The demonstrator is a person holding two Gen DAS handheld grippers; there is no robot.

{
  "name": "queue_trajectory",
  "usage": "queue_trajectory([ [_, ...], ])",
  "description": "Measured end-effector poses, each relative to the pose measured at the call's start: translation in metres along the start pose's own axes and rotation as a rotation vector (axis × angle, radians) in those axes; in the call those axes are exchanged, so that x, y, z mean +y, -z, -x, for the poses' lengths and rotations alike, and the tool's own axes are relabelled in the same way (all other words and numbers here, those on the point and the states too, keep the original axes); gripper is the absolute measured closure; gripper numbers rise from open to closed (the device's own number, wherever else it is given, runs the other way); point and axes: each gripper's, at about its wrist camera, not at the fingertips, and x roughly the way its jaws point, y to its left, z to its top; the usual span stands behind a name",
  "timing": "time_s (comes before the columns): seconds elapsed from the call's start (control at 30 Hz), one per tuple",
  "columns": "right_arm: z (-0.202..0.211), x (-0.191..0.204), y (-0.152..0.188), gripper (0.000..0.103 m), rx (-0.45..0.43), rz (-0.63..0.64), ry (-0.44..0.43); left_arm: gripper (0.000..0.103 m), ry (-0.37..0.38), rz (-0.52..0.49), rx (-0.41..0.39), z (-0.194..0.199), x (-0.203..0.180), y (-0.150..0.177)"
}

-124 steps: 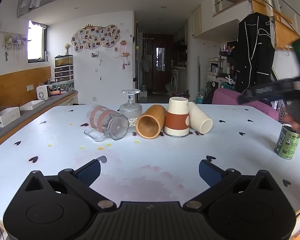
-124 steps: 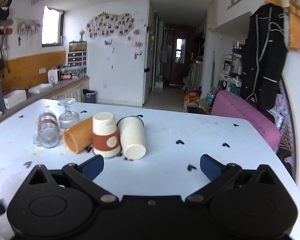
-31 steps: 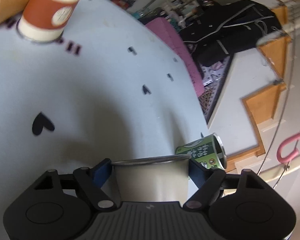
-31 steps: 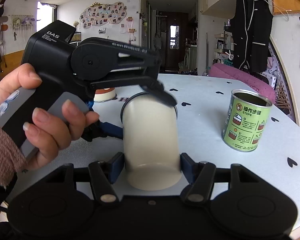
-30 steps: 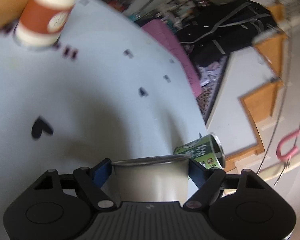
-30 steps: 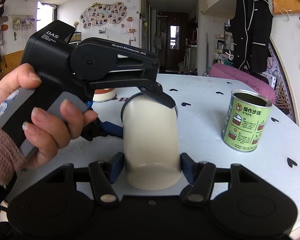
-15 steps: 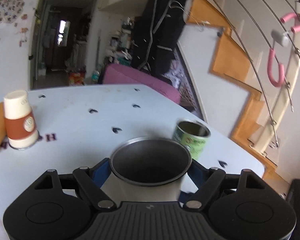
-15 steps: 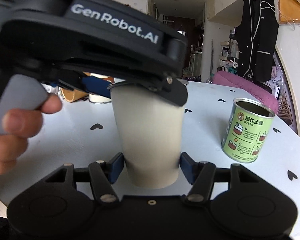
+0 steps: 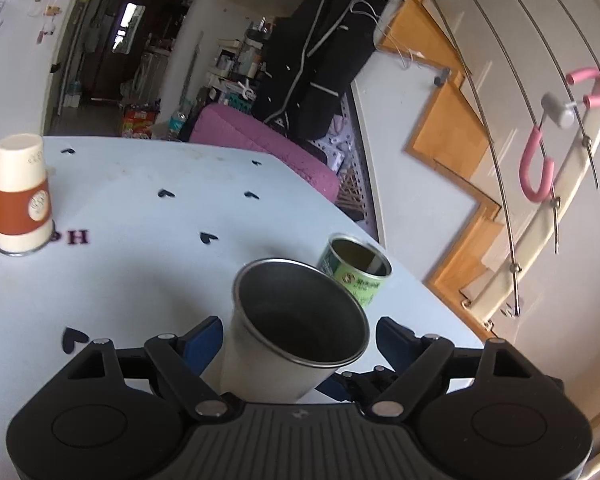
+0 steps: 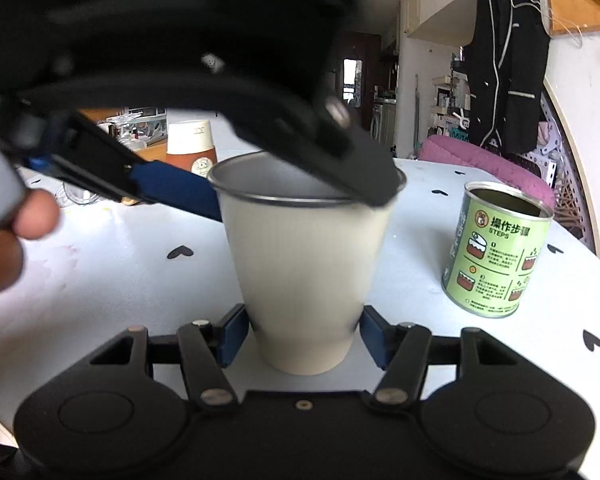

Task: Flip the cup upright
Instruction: 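Carry the upright cream cup beside the green tin with the right gripper, then lower the cream cup onto the table and open the right gripper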

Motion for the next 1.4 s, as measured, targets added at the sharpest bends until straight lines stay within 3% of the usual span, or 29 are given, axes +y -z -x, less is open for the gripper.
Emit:
queue_trajectory([
  [0.4, -0.034, -0.016, -0.026, 0.041, 0.035, -0.024, 0.055, 0.019, -0.048, 0.079, -0.059, 0.013, 0.025, -0.009],
  [0.8, -0.057, -0.034, -0.035, 0.042, 0.082, -0.066, 0.066, 0.019, -0.073, 0.057, -0.066, 0.013, 0.026, -0.011],
  [0.93, -0.038, -0.035, -0.032, 0.02, 0.046, -0.089, 0.084, 0.019, -0.091, 0.048, -0.071, 0.018, 0.027, -0.01],
  [1.03, -0.008, -0.037, -0.031, 0.01, -0.003, -0.106, 0.106, 0.019, -0.12, 0.031, -0.071, 0.024, 0.026, -0.008],
  [1.4, 0.067, -0.046, -0.033, 0.003, -0.109, -0.145, 0.19, 0.004, -0.345, -0.113, -0.127, 0.063, 0.016, 0.024],
])
